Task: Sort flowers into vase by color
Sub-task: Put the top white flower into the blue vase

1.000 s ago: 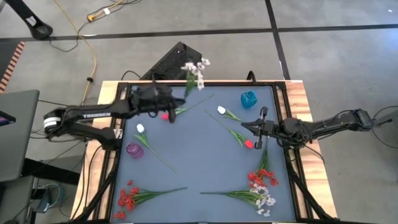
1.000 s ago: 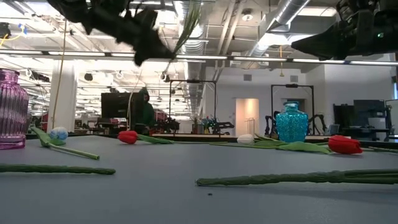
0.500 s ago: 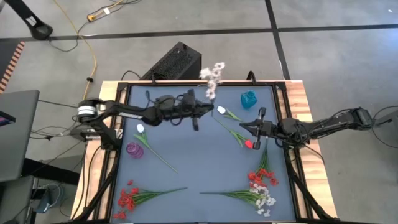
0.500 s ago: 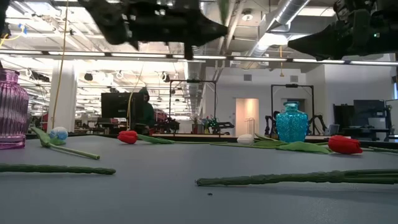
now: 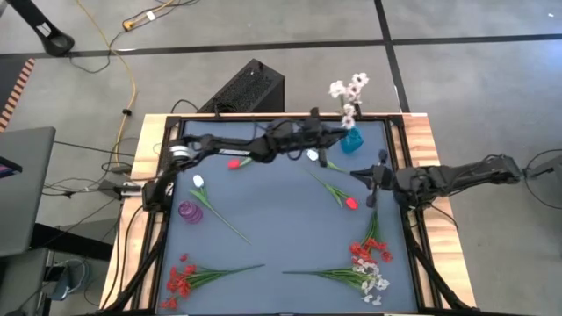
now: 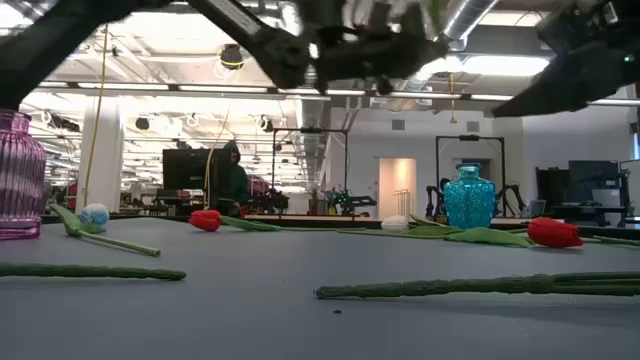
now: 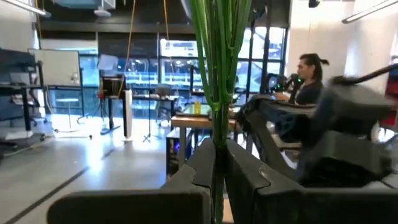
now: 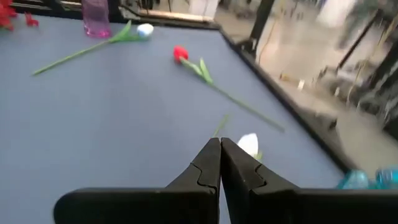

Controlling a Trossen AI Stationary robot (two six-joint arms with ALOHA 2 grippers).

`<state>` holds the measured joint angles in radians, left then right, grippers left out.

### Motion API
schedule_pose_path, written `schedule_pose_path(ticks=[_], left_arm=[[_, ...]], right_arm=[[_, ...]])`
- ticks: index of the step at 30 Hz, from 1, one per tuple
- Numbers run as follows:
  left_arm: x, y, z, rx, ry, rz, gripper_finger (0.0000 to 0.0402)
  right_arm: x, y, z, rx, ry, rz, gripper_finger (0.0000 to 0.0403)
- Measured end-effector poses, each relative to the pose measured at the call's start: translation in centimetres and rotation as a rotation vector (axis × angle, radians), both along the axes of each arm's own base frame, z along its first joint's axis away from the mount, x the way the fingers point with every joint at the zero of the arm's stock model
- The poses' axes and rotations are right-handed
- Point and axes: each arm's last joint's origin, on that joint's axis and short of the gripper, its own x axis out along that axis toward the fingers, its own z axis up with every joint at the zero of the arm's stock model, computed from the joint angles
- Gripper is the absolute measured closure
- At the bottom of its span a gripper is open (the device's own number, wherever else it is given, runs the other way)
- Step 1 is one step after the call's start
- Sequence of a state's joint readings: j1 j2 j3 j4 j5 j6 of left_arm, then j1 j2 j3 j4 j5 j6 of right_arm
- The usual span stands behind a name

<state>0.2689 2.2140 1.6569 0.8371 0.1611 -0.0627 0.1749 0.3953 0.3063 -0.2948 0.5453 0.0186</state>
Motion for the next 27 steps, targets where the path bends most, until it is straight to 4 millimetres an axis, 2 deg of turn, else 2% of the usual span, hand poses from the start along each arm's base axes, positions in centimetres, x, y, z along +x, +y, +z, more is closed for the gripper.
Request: schedule_pose_path(ticks=[6, 10, 14, 20, 27], left_arm=[[4.6, 2.8, -3.2, -0.052, -0.009, -0.009, 0.0395], [6.2, 4.3, -5.0, -0.101, 0.002, -0.005, 0.0395], [6.6, 5.7, -6.3, -0.121, 0.019, 0.064, 0.0395], [6.2, 7.3, -6.7, -0.135, 0.037, 0.133, 0.0395], [6.2, 7.4, -7.0, -0.117, 0.074, 0.141, 0.0395]], right_arm=[[-0.5, 0.1, -0.2, 0.109, -0.001, -0.004, 0.0365], [-0.5, 0.3, -0.4, 0.149, 0.013, 0.015, 0.0365], [-0.6, 0.6, -0.4, 0.164, 0.013, 0.041, 0.0365], [-0.6, 1.2, -0.4, 0.164, 0.016, 0.098, 0.0365], [-0.7, 1.4, -0.4, 0.154, 0.015, 0.112, 0.0365]])
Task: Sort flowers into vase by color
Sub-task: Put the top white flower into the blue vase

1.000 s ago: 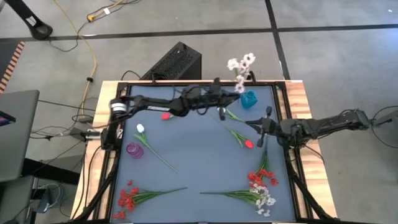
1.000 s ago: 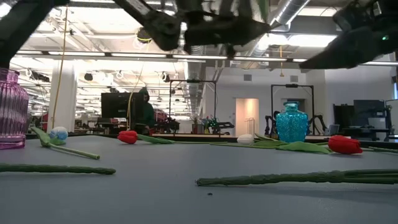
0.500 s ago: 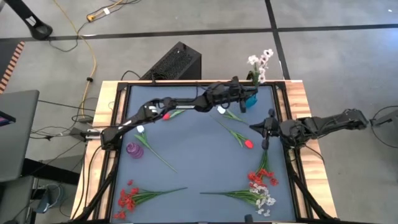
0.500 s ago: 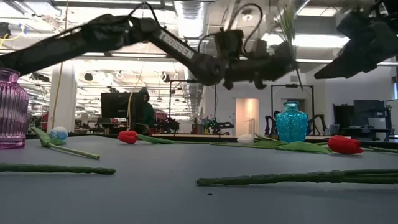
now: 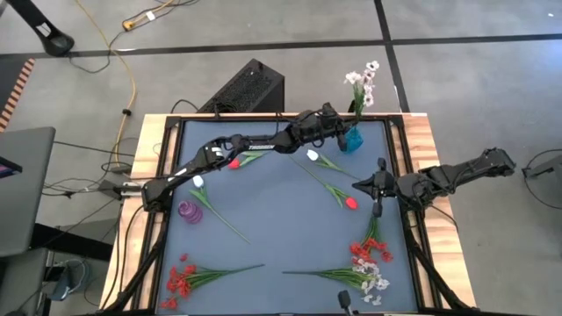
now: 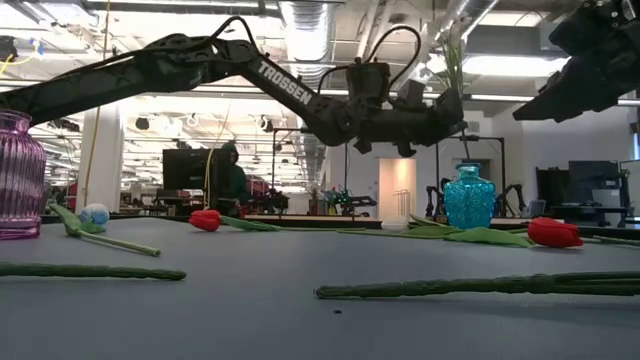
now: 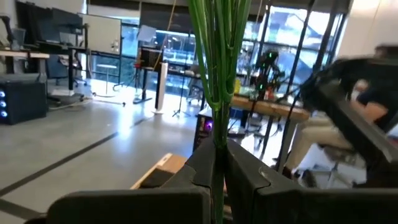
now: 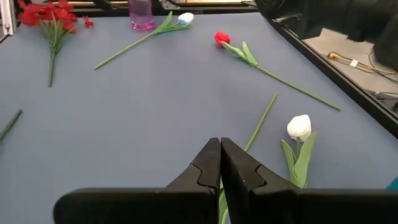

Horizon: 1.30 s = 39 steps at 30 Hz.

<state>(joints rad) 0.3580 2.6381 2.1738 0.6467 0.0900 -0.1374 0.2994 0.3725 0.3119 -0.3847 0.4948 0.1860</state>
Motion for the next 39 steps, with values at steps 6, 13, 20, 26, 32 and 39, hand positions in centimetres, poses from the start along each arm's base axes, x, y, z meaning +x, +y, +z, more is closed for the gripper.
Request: schedule_pose_path(ticks=[6, 13, 20, 26, 32, 39], left_arm=[[0.0, 0.1, -0.1, 0.033, 0.023, 0.028, 0.0395], [0.1, 0.0, -0.4, 0.025, 0.047, 0.029, 0.0391], [0.2, 0.0, -1.2, 0.005, 0.133, 0.028, 0.0358], [0.2, -0.1, -2.3, -0.028, 0.237, 0.004, 0.0330], [0.1, -0.2, -2.5, -0.027, 0.283, -0.034, 0.0311], [-0.3, -0.3, -1.2, -0.002, 0.386, -0.031, 0.0305]], right_arm=[[0.0, 0.0, 0.0, -0.001, -0.005, -0.002, 0.0365], [0.0, 0.0, 0.0, -0.002, -0.004, -0.004, 0.0365], [0.0, 0.0, 0.0, -0.009, -0.002, -0.001, 0.0365], [0.0, 0.0, 0.0, -0.009, -0.001, -0.001, 0.0365], [0.0, 0.0, 0.0, -0.009, -0.001, -0.001, 0.0365], [0.0, 0.0, 0.0, -0.010, 0.000, 0.000, 0.0365]])
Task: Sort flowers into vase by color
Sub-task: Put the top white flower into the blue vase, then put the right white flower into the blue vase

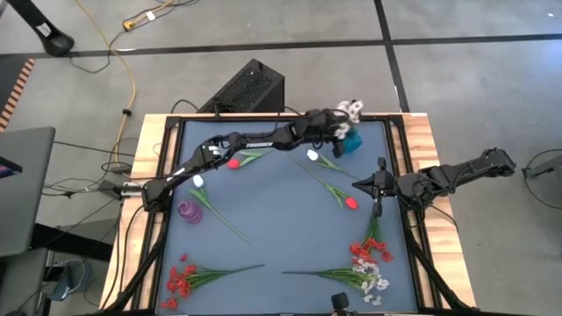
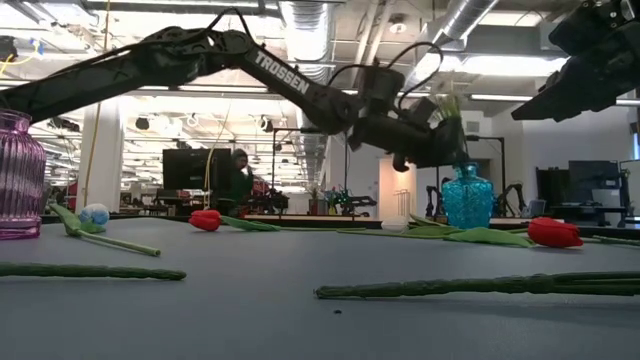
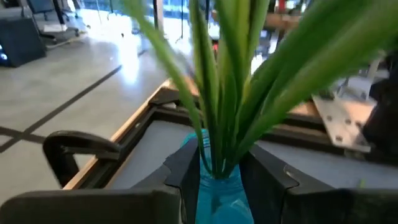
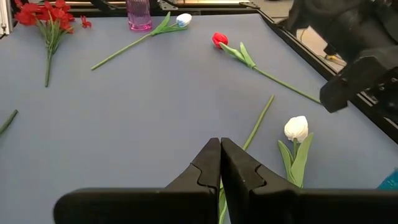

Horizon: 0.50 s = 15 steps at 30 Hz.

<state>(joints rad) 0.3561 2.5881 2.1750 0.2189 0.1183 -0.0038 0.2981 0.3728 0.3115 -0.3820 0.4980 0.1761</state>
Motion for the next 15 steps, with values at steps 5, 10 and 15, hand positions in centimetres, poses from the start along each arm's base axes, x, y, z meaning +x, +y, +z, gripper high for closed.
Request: schedule_pose_path(ticks=[5, 10, 15], left_arm=[[-0.6, -0.2, 1.4, 0.043, 0.092, 0.005, 0.0305], [-0.9, -0.3, 2.4, 0.072, 0.096, 0.003, 0.0305], [-0.8, -0.3, 2.9, 0.081, 0.083, 0.003, 0.0305]], right_arm=[[0.0, 0.0, 0.0, 0.000, 0.000, 0.000, 0.0365], [0.0, 0.0, 0.0, 0.000, -0.001, 0.000, 0.0365], [0.0, 0.0, 0.1, 0.001, -0.006, 0.000, 0.0365]])
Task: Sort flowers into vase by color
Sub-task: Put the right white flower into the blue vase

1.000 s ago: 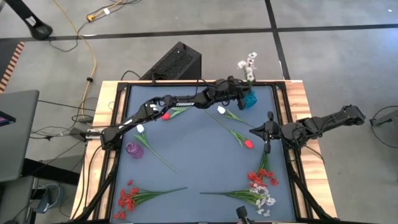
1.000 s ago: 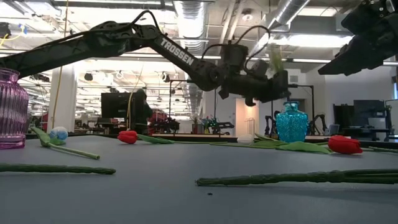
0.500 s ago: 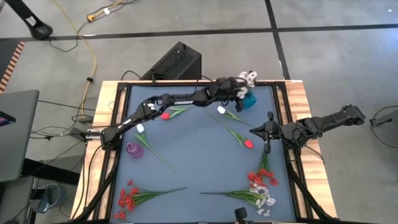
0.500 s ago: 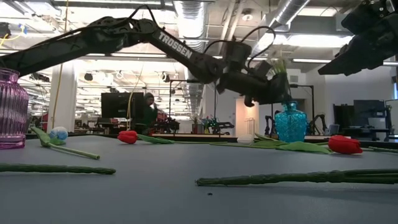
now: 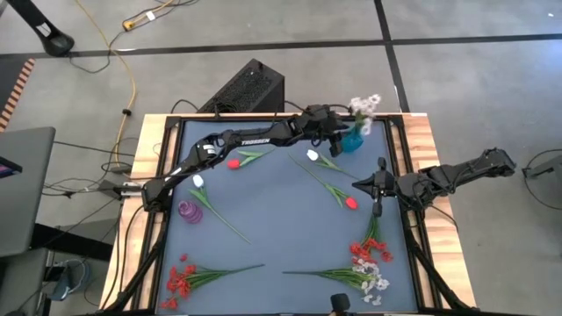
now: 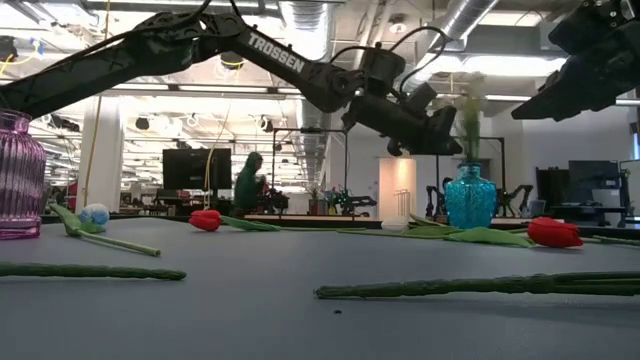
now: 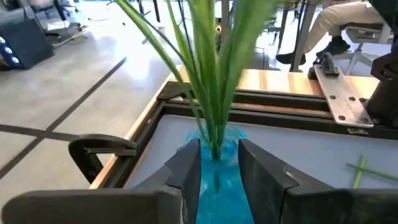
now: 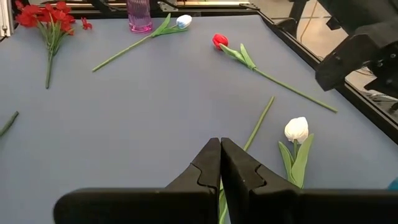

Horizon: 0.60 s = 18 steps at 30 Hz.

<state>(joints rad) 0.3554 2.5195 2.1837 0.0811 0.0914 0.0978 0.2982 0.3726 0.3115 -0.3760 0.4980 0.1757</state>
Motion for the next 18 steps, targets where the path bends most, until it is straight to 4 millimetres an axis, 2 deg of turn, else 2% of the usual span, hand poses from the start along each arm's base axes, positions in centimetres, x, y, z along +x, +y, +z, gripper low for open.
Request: schedule_pose_path(ticks=[6, 12, 18], left_arm=[[-0.4, 0.1, 0.0, -0.023, 0.065, 0.003, 0.0305], [-1.9, -0.4, 1.8, -0.062, 0.205, -0.006, 0.0305], [-5.1, -1.6, 6.4, -0.095, 0.360, 0.007, 0.0306]], right_arm=[[0.0, 0.0, 0.0, 0.001, -0.003, 0.000, 0.0365], [0.0, 0.0, 0.0, -0.001, 0.003, 0.001, 0.0365], [0.0, 0.0, 0.0, -0.001, 0.004, 0.001, 0.0365]])
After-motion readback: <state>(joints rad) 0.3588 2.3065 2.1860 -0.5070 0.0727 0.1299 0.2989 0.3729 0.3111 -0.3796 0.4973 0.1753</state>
